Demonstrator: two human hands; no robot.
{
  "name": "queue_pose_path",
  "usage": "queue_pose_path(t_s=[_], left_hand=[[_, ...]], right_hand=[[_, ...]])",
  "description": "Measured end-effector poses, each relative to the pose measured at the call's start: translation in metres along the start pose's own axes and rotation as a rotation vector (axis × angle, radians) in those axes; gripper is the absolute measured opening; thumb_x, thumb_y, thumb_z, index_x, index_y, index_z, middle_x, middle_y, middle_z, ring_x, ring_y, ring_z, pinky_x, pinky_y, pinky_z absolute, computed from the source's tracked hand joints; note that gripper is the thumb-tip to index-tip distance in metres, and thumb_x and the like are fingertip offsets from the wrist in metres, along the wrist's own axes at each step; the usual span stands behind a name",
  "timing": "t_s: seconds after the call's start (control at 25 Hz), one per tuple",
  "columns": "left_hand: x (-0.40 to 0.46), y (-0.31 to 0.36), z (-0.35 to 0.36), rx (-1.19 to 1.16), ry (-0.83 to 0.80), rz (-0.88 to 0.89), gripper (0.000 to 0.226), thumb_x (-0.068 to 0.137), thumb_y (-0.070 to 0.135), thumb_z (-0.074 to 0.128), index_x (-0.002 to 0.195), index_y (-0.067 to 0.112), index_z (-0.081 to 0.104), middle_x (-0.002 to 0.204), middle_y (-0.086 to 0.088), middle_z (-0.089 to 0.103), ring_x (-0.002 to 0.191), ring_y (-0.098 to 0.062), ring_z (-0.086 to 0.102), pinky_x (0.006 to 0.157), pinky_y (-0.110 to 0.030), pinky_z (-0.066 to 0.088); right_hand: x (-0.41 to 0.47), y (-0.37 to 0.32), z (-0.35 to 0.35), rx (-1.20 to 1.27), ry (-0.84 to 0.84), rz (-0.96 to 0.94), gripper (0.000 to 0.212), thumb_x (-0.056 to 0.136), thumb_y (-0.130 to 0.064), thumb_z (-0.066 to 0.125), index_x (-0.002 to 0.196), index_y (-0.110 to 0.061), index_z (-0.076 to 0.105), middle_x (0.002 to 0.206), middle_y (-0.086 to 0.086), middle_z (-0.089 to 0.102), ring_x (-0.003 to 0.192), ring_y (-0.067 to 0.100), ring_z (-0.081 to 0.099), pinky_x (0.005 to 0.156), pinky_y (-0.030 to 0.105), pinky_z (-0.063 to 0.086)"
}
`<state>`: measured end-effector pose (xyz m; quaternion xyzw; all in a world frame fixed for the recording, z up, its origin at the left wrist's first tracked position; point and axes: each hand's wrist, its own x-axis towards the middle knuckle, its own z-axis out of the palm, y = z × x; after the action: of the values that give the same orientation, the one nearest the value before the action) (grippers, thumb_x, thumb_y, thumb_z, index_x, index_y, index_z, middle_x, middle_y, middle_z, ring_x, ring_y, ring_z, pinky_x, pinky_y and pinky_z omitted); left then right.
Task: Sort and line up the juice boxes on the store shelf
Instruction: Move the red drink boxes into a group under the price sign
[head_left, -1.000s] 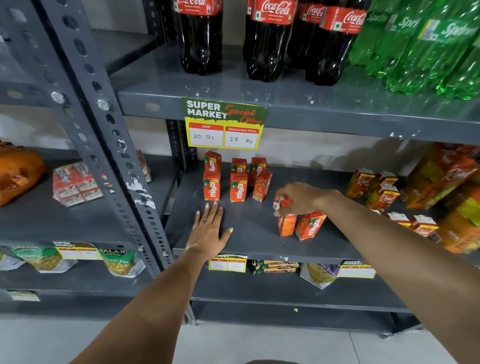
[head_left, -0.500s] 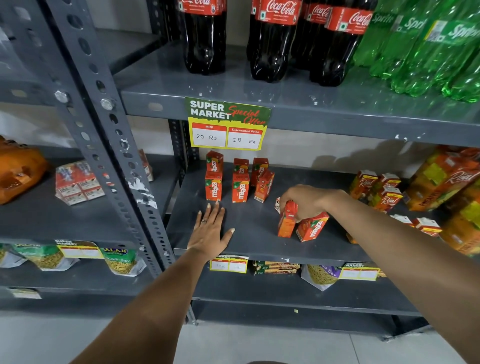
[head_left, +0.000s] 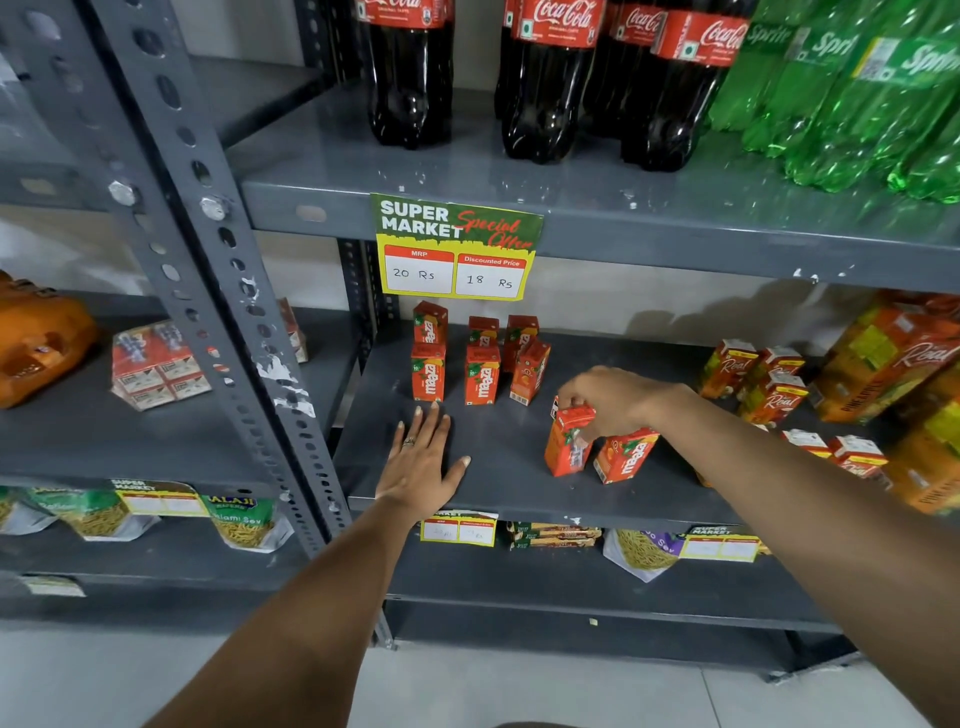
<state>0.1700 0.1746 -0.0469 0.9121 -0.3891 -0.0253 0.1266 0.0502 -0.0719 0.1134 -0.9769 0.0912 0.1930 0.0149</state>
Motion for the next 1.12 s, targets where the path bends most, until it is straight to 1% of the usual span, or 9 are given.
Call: queue_pose_path(t_s=[0.08,0.2,0.36,0.48,0.56,0.68,0.8,0.92,1.12], left_hand=[[0.000,0.000,0.000,0.001,0.001,-0.001,0.074,0.096,0.058,0.025,0.153,0.014,0.008,0.162,-0.005,-0.006,0.148,-0.021,-0.012,0.120,-0.043,-0.006],[0.000,0.000,0.000,0.003,0.003,0.000,0.074,0.096,0.058,0.025,0.153,0.014,0.008,0.162,-0.005,-0.006,0.148,-0.021,-0.012,0.120,-0.042,-0.007],[0.000,0.000,0.000,0.005,0.005,0.000,0.075,0.096,0.058,0.025,0.153,0.014,0.007,0.162,-0.005,-0.006,0.147,-0.020,-0.013,0.119,-0.042,-0.008],[0.000,0.000,0.001,0.005,0.009,0.001,0.074,0.096,0.058,0.025,0.153,0.014,0.008,0.162,-0.004,-0.006,0.148,-0.020,-0.012,0.119,-0.041,-0.008],[0.000,0.000,0.001,0.010,0.015,0.004,0.074,0.096,0.059,0.025,0.153,0.014,0.008,0.162,-0.005,-0.005,0.148,-0.020,-0.012,0.119,-0.041,-0.008],[0.001,0.000,0.002,0.015,0.014,0.004,0.075,0.096,0.059,0.025,0.153,0.014,0.008,0.162,-0.004,-0.006,0.147,-0.020,-0.013,0.119,-0.040,-0.010],[0.001,-0.001,0.003,0.024,0.018,0.001,0.075,0.095,0.060,0.024,0.153,0.014,0.007,0.162,-0.003,-0.007,0.147,-0.019,-0.014,0.119,-0.040,-0.010],[0.002,-0.002,0.004,0.018,0.014,-0.004,0.076,0.095,0.061,0.023,0.153,0.016,0.005,0.162,-0.002,-0.011,0.146,-0.018,-0.018,0.118,-0.039,-0.011],[0.002,-0.003,0.006,0.023,0.015,-0.011,0.076,0.094,0.061,0.022,0.153,0.017,0.003,0.161,-0.001,-0.014,0.145,-0.016,-0.020,0.117,-0.036,-0.014]], right_hand=[[0.002,0.000,0.000,-0.001,0.007,0.001,0.053,0.076,-0.037,0.078,0.125,-0.028,0.057,0.121,0.001,0.059,0.104,0.022,0.059,0.083,0.040,0.053],[0.003,0.001,0.001,0.011,-0.010,0.010,0.052,0.075,-0.040,0.078,0.122,-0.030,0.058,0.119,-0.001,0.060,0.100,0.020,0.061,0.076,0.035,0.053],[0.002,0.001,0.002,0.000,-0.016,0.020,0.058,0.072,-0.044,0.080,0.124,-0.031,0.057,0.117,-0.002,0.059,0.098,0.020,0.060,0.076,0.035,0.054],[0.000,0.005,-0.003,0.050,-0.032,-0.002,0.061,0.067,-0.054,0.080,0.120,-0.032,0.060,0.113,-0.004,0.062,0.097,0.017,0.062,0.081,0.038,0.055],[-0.002,0.012,-0.013,0.175,-0.007,-0.037,0.056,0.065,-0.061,0.078,0.111,-0.031,0.064,0.106,-0.006,0.067,0.094,0.013,0.065,0.082,0.037,0.056],[0.002,0.032,-0.027,0.319,0.121,-0.010,0.032,0.077,-0.044,0.077,0.101,-0.023,0.069,0.101,0.000,0.072,0.089,0.012,0.068,0.084,0.035,0.056],[0.011,0.051,-0.025,0.245,0.174,0.065,0.014,0.084,-0.019,0.074,0.098,-0.017,0.072,0.105,0.006,0.073,0.090,0.015,0.067,0.087,0.035,0.056],[0.025,0.053,-0.015,0.149,0.134,0.074,0.024,0.083,-0.010,0.074,0.106,-0.015,0.071,0.114,0.006,0.071,0.101,0.018,0.065,0.091,0.033,0.052],[0.050,0.036,0.005,-0.056,0.077,0.051,0.056,0.077,-0.010,0.078,0.128,-0.023,0.059,0.132,0.004,0.059,0.119,0.025,0.055,0.096,0.034,0.046]])
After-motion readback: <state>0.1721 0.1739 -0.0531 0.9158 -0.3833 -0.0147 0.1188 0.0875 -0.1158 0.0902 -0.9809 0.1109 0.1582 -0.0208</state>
